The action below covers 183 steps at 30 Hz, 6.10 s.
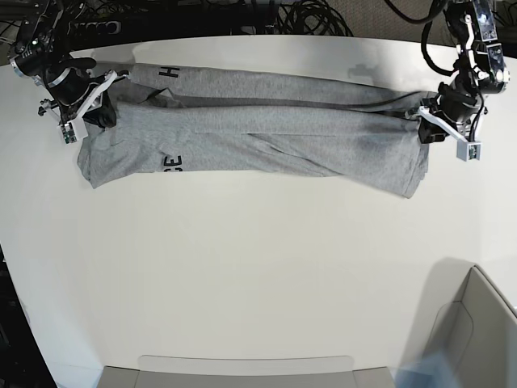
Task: Fold the T-shirt properly
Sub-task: 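Hold the folded strip at both ends and press it flat, then grasp the strip's end with the left gripper and lift it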
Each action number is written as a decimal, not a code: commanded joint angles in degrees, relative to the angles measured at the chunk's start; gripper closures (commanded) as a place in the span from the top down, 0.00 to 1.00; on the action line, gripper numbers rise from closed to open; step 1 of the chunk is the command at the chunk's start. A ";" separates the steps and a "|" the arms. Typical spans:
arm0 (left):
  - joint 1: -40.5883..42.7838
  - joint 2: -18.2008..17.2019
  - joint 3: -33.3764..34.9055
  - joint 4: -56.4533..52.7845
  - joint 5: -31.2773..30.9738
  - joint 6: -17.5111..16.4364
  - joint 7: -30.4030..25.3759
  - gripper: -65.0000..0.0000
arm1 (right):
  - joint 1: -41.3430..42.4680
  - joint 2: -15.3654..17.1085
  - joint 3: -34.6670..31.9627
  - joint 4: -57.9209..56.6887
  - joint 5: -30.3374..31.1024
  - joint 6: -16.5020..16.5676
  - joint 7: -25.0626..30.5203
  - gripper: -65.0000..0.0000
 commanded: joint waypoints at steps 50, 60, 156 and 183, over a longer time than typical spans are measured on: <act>-10.45 -6.28 13.33 -22.98 -18.91 -0.22 0.93 0.29 | 0.24 4.27 -0.51 -2.51 0.60 5.82 0.92 0.00; -10.80 -6.81 13.16 -28.70 -20.14 -11.13 1.45 0.00 | 0.15 4.19 -0.51 -2.51 0.60 5.82 0.92 0.00; -12.56 -8.04 3.75 -26.94 -9.06 -8.40 -0.22 0.36 | -0.55 5.24 -3.76 -2.51 0.60 5.82 0.83 0.00; -10.71 -6.28 12.10 -27.11 -9.06 -16.22 0.22 0.00 | -0.28 5.42 -3.67 -2.43 0.60 5.82 0.83 0.00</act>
